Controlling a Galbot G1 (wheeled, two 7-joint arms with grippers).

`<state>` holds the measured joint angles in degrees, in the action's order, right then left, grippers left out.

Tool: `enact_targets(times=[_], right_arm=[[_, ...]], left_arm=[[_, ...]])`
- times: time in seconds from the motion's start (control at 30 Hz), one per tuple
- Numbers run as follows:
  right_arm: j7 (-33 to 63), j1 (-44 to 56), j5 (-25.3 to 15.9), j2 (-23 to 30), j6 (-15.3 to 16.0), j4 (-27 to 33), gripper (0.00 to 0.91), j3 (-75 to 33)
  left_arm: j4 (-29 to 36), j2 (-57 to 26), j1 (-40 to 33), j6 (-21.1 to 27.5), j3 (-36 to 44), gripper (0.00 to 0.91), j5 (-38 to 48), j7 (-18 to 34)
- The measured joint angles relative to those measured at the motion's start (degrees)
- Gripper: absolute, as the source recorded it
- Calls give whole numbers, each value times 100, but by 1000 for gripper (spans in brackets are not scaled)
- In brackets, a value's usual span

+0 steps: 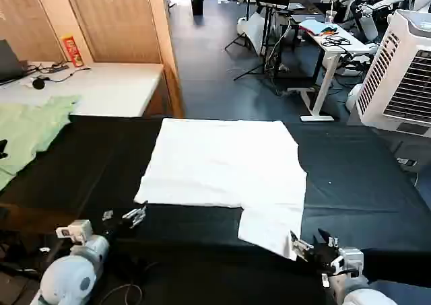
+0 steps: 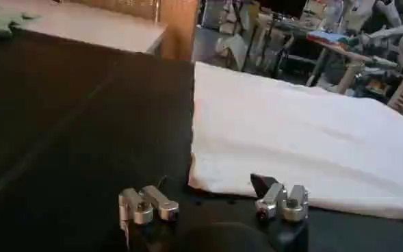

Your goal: Fold and organize the clothes.

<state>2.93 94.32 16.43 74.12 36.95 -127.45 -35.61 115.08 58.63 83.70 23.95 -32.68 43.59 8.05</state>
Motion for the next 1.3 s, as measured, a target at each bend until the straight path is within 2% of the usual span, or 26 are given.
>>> enact_targets(times=[0.2, 0.23, 0.27, 0.3, 0.33, 0.37, 0.4, 0.43, 0.5, 0.63, 0.67, 0.7, 0.83, 1.0, 1.3], right_arm=[[-21, -25, -76, 44, -74, 90, 878, 54], [-23, -28, -82, 53, -76, 104, 878, 69], [-23, -29, -94, 65, -78, 117, 839, 84], [-24, -33, -118, 78, -80, 133, 809, 98], [-24, -38, -142, 92, -82, 152, 800, 111], [-23, -43, -163, 105, -88, 167, 780, 126], [-23, -50, -181, 118, -94, 186, 741, 144], [-26, -53, -198, 126, -97, 201, 741, 159], [-27, -58, -215, 145, -100, 214, 663, 195], [-32, -42, -224, 180, -101, 210, 322, 242], [-30, -36, -223, 189, -101, 210, 293, 244], [-28, -29, -219, 198, -101, 205, 185, 245], [12, 10, -197, 219, -109, 158, 117, 221], [45, 75, -187, 235, -133, 86, 88, 205], [308, 385, 19, 269, -127, -341, 59, 109]], left_arm=[[-166, 101, -138, -93, 124, 878, -231, -32], [-203, 122, -166, -129, 150, 751, -270, -32], [-225, 132, -177, -144, 166, 683, -286, -36], [-271, 146, -193, -166, 174, 575, -299, -34], [-315, 159, -200, -183, 180, 536, -307, -41], [-363, 169, -206, -199, 183, 458, -313, -53], [-399, 174, -211, -206, 185, 332, -316, -56], [-434, 179, -221, -209, 185, 283, -318, -59], [-515, 186, -243, -226, 185, 185, -330, -67], [-644, 222, -273, -298, 182, 146, -371, -124], [-654, 232, -272, -309, 190, 137, -411, -162], [-658, 240, -270, -313, 198, 117, -438, -181], [-646, 269, -254, -314, 233, 49, -538, -204], [-548, 282, -208, -305, 263, 0, -630, -211], [-390, 291, -92, -323, 248, 0, -781, -218]])
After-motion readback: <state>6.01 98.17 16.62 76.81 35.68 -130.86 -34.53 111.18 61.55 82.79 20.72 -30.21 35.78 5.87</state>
